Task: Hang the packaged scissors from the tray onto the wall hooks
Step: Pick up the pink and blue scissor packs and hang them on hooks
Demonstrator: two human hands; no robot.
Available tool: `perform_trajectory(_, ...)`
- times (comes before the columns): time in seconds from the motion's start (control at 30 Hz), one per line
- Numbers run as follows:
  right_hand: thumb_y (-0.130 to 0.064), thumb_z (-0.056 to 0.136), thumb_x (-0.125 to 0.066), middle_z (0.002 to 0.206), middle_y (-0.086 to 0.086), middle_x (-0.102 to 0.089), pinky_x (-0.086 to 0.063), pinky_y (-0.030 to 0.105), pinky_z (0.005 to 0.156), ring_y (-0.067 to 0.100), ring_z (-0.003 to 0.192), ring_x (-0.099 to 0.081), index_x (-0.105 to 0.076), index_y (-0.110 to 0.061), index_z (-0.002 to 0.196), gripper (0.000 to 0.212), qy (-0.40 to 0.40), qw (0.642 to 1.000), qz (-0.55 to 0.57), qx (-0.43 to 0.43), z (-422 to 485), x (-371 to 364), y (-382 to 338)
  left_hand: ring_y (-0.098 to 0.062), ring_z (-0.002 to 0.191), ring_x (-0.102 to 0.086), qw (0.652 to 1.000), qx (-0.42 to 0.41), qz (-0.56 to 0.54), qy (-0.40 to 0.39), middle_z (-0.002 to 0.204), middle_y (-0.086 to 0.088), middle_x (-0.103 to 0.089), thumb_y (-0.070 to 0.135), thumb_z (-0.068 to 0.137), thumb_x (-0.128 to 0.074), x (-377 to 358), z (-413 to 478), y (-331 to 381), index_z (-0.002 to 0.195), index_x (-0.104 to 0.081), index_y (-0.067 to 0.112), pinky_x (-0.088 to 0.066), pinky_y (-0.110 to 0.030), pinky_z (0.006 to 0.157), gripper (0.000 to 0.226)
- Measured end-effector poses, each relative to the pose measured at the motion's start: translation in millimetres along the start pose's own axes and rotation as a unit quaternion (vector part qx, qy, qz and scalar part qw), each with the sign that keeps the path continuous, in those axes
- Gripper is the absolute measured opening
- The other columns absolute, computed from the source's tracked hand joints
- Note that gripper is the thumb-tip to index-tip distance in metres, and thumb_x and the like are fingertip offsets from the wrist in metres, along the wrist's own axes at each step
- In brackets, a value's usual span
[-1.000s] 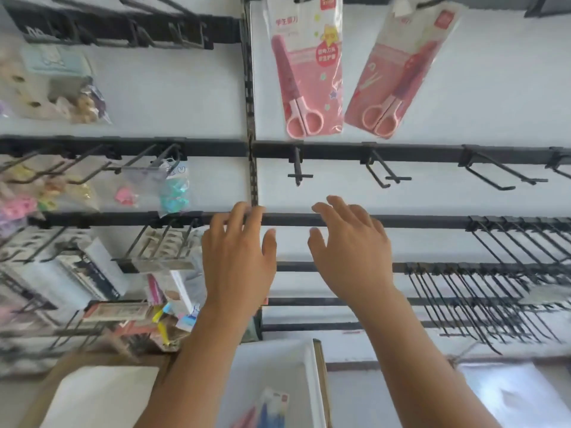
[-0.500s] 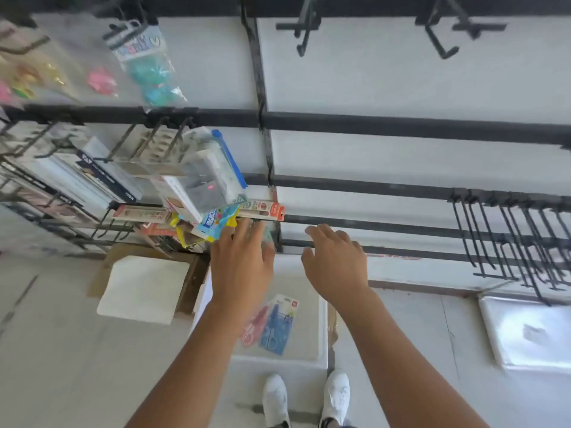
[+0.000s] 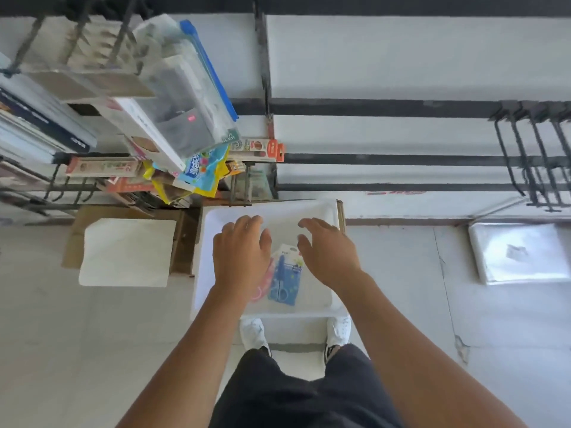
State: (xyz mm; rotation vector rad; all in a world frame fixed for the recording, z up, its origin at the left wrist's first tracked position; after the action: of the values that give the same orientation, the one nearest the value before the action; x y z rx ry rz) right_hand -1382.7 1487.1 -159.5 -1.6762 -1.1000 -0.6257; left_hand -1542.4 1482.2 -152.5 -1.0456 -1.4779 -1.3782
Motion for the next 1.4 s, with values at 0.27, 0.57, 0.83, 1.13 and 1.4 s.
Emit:
perform_trajectory(0.27, -0.03, 0.104, -0.048, 0.137, -0.004, -0.063, -0.047, 0.028, 0.089, 0.02, 0.113, -0.063, -0.062, -0.024, 0.132, 0.032, 0.02, 0.987, 0.134, -0.082, 11.1, -77.3, 18.4, -0.025, 0.113, -0.064, 0.988, -0.016, -0.139, -0.064, 0.128, -0.003, -0.068, 0.054, 0.1, -0.039, -90.1, 1.9, -46.4, 0.13, -0.06, 0.019, -0.049, -0.04, 0.095, 0.052)
perform_trajectory(0.57, -0.031, 0.1, -0.046, 0.137, -0.004, -0.061, -0.048, 0.031, 0.084, 0.022, 0.109, -0.064, -0.054, -0.027, 0.138, 0.039, -0.021, 0.965, 0.14, -0.219, 26.4, -140.9, 58.6, -0.033, 0.124, -0.047, 0.951, -0.005, 0.045, -0.307, 0.14, -0.008, -0.043, 0.041, 0.085, -0.066, -207.3, -9.3, -83.6, 0.142, -0.028, 0.027, -0.044, -0.044, 0.095, 0.07)
perform_trajectory(0.83, -0.033, 0.08, -0.078, 0.133, 0.013, -0.043, -0.045, 0.044, 0.096, 0.035, 0.125, -0.046, -0.036, -0.008, 0.131, 0.071, -0.044, 0.883, 0.235, -0.403, 45.8, -204.9, 66.5, -0.032, 0.119, -0.05, 0.954, -0.006, 0.031, -0.297, 0.135, -0.006, -0.046, 0.047, 0.078, -0.069, -228.3, -0.7, -91.6, 0.139, -0.03, 0.029, -0.043, -0.043, 0.091, 0.074)
perform_trajectory(1.13, -0.018, 0.081, -0.074, 0.13, 0.014, -0.047, -0.044, 0.043, 0.102, 0.035, 0.12, -0.05, -0.031, -0.011, 0.125, 0.062, -0.023, 0.88, 0.213, -0.423, 57.2, -212.8, 73.4, -0.03, 0.115, -0.053, 0.958, 0.003, 0.012, -0.287, 0.131, -0.006, -0.051, 0.052, 0.08, -0.068, -223.4, 5.1, -91.5, 0.135, -0.035, 0.025, -0.044, -0.039, 0.087, 0.07)
perform_trajectory(1.4, -0.002, 0.091, -0.06, 0.096, -0.009, -0.055, -0.056, 0.029, 0.051, 0.011, 0.079, -0.061, -0.028, -0.029, 0.12, 0.05, 0.056, 0.871, 0.375, -0.313, 50.4, -170.1, 85.4, -0.031, 0.118, -0.05, 0.955, 0.056, -0.008, -0.291, 0.13, -0.011, -0.046, 0.042, 0.067, -0.083, -232.9, 6.9, -80.9, 0.141, -0.029, 0.023, -0.044, -0.04, 0.094, 0.093)
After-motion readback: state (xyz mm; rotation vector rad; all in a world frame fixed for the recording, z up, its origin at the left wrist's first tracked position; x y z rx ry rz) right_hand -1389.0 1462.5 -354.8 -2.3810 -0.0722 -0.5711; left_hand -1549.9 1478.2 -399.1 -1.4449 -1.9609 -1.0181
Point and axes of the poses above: each hand's wrist, its own z-axis towards the middle knuckle, its own x-axis out of the back of the hand, y = z × x, the point moved 5 cm from there along z, towards the middle knuckle
